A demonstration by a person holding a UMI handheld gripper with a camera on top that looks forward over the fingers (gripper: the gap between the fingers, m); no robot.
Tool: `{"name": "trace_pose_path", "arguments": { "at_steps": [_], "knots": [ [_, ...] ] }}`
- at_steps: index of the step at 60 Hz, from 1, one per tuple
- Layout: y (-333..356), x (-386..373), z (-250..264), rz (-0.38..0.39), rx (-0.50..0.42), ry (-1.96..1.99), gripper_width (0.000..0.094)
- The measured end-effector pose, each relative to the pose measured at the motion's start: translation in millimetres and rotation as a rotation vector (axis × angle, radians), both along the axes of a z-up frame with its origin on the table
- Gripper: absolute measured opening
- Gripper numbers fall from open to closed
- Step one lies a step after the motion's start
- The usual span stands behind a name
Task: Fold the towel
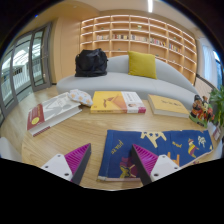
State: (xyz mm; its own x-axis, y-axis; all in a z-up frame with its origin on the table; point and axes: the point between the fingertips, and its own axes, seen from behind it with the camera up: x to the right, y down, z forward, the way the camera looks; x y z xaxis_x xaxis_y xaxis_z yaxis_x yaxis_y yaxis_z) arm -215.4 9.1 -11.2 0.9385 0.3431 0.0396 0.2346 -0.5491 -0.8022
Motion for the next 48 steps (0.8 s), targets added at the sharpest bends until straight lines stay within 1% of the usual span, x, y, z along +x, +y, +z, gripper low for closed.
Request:
{"name": "trace_pose_path", "arguments": {
  "at_steps": [2,4,10,15,18,27,31,34,40,45,48],
  "knots": [
    [5,2,-2,-0.016,-0.001,-0.005,0.081],
    [6,0,-2,-0.014,-0.006,-0.001,0.076],
    [7,-2,-3,-0.016,-0.011,-0.006,0.0535],
    [5,-10,-5,0.021,0.01,-0.017,0.0274],
    [5,-4,0,0.025,0.033,-0.048,0.0023],
    [6,-5,-2,0.011,0.027,-0.065,0.0011],
    [1,-8,0,0.001,-0.009,-0.02,0.0009],
    [-8,-17,6,0.018,-0.037,0.049,0.0008],
    [-28,-38,42,0.069,-0.045,0.173,0.0008],
    [-41,-48,86,0.105,-0.048,0.294,0.0008],
    [-43,-50,114,0.111,-0.038,0.353,0.0007]
  ]
}}
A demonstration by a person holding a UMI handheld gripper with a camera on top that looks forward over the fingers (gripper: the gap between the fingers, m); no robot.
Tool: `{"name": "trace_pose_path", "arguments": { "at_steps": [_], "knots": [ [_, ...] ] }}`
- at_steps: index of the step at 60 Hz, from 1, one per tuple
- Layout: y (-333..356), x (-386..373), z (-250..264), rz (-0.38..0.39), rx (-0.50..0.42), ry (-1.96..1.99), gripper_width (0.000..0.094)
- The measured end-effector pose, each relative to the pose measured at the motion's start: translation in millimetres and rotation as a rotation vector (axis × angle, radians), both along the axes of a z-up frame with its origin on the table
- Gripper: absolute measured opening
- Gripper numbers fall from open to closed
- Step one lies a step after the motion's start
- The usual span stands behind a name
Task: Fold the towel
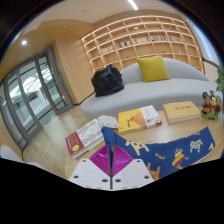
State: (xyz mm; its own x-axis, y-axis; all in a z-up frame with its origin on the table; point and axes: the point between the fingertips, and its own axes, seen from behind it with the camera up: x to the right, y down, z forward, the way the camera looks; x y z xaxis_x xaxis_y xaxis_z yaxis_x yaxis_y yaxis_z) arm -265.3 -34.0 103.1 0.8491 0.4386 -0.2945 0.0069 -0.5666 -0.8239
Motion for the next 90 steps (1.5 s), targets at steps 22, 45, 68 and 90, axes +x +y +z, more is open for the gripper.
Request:
{"name": "trace_pose_path", "arguments": {
  "at_steps": [22,45,68,90],
  "knots": [
    [91,189,26,-0.177,0.092,-0.112,0.0023],
    [117,392,-41,-0.395,0.086,-0.404,0.0809],
    [-40,389,54,-0.379,0.174,-0.432,0.0851],
    [-160,351,104,-0.338,0.217,-0.37,0.0852]
  ]
}}
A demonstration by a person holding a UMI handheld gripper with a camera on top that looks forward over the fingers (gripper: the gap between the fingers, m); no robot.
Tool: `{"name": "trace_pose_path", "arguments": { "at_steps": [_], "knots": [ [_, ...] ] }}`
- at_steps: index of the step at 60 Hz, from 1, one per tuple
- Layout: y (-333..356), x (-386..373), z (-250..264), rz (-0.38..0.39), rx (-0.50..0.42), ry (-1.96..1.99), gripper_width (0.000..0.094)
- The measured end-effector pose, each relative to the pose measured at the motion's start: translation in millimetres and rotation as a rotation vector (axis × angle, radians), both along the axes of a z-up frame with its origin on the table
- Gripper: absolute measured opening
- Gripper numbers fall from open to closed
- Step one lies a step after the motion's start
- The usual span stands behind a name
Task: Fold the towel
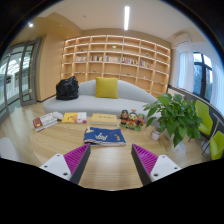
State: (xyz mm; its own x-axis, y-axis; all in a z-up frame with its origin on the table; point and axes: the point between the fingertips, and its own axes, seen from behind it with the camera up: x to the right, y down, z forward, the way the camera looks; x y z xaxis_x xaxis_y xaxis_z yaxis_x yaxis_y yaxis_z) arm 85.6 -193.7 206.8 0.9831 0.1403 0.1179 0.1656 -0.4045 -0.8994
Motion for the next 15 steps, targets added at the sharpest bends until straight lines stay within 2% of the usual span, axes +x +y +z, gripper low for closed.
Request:
{"name": "trace_pose_path", "arguments": {
  "at_steps": [15],
  "knots": [
    [-24,-3,6,0.008,-0.003,0.025,0.0853]
  ]
}}
